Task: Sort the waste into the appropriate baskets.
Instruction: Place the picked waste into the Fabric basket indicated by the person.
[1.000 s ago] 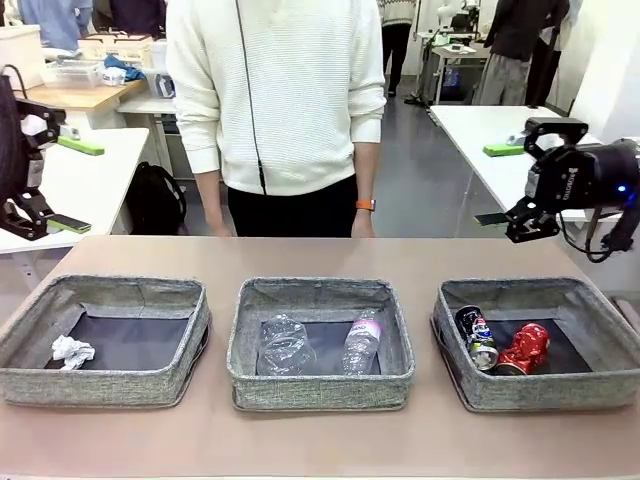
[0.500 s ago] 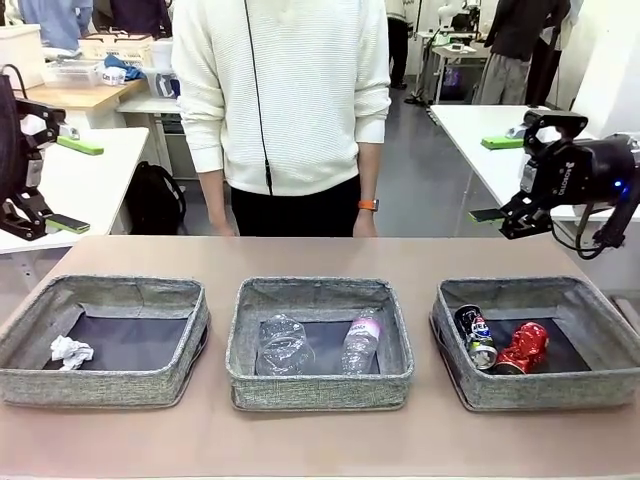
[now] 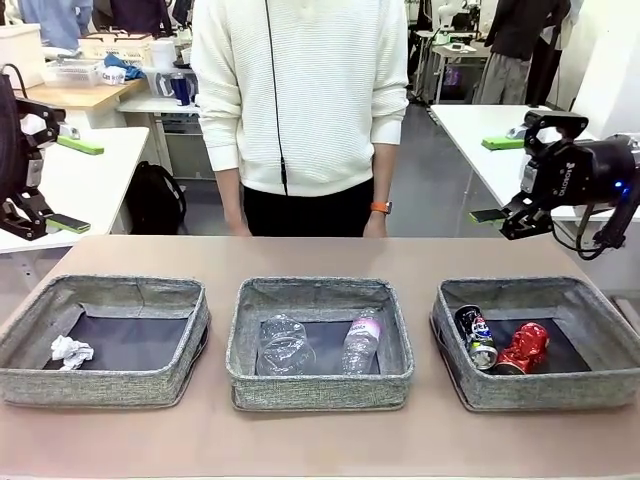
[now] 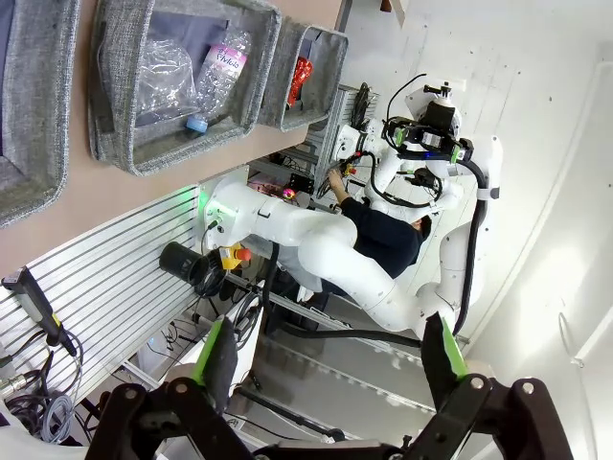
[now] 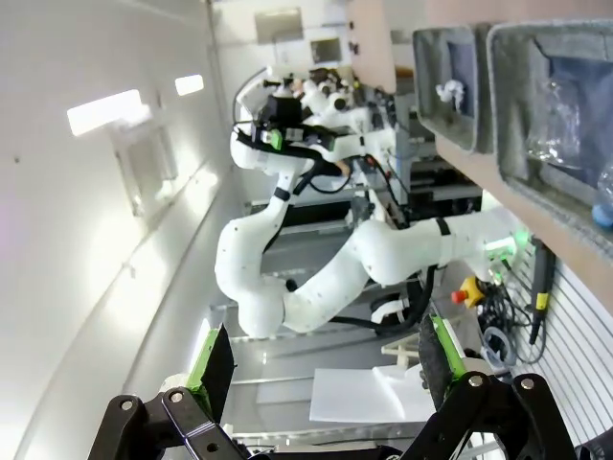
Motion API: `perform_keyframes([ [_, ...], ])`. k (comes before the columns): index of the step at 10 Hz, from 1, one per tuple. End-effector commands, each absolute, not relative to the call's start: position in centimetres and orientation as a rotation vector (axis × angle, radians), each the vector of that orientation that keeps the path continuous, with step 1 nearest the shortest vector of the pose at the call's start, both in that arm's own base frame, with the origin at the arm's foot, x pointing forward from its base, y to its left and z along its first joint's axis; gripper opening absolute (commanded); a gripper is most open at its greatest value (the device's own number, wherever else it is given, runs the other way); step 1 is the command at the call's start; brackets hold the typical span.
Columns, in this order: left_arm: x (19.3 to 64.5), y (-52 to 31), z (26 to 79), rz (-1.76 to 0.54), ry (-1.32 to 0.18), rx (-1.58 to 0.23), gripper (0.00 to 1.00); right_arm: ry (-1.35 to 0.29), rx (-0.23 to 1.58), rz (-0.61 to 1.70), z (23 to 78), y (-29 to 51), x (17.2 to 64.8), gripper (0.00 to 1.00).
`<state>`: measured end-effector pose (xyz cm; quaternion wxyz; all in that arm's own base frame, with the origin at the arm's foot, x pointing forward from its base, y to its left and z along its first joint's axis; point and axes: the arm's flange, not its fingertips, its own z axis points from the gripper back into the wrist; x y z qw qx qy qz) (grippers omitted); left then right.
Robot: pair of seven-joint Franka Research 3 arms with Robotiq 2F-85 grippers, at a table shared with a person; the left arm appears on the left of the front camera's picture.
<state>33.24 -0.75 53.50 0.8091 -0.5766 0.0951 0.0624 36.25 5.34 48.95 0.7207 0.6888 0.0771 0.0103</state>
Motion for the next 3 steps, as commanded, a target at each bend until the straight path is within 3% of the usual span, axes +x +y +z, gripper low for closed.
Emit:
perform_keyframes([
  [1, 33.05, -0.6, 53.56, 0.109, 0.196, -1.245, 1.0, 0.152, 1.541, 0.048, 49.21, 5.33, 36.65, 1.0],
  [3, 33.05, -0.6, 53.56, 0.109, 0.196, -1.245, 1.0, 0.152, 1.541, 0.048, 49.21, 5.33, 36.65, 1.0],
])
